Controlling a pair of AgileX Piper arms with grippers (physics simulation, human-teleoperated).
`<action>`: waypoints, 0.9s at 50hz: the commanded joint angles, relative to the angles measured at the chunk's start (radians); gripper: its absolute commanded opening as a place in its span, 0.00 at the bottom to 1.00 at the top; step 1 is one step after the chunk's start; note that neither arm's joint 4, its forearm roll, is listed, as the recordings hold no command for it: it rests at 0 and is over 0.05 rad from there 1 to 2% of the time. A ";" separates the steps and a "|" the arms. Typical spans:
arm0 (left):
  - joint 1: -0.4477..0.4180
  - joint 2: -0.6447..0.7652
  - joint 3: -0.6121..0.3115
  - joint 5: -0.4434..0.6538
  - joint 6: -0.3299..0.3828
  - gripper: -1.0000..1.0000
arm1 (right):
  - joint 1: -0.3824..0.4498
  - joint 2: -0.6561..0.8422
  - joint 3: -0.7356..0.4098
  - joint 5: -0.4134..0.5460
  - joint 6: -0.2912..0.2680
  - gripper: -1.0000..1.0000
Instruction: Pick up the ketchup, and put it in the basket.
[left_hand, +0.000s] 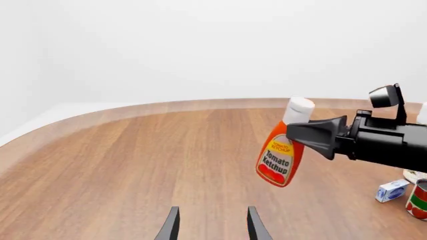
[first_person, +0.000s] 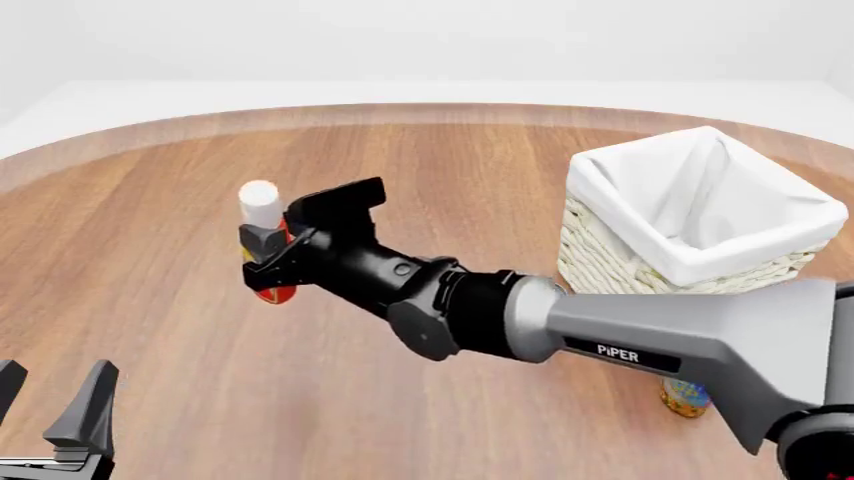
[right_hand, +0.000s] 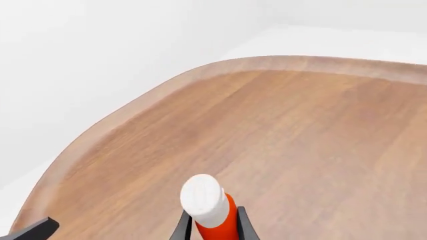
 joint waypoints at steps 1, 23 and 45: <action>0.000 0.000 0.000 0.000 0.000 1.00 | -0.081 -0.048 -0.003 -0.013 -0.018 0.00; 0.000 0.000 0.000 0.000 0.000 1.00 | -0.231 -0.155 0.059 -0.071 -0.046 0.00; 0.000 0.000 0.000 0.000 0.000 1.00 | -0.360 -0.345 0.204 -0.113 -0.048 0.00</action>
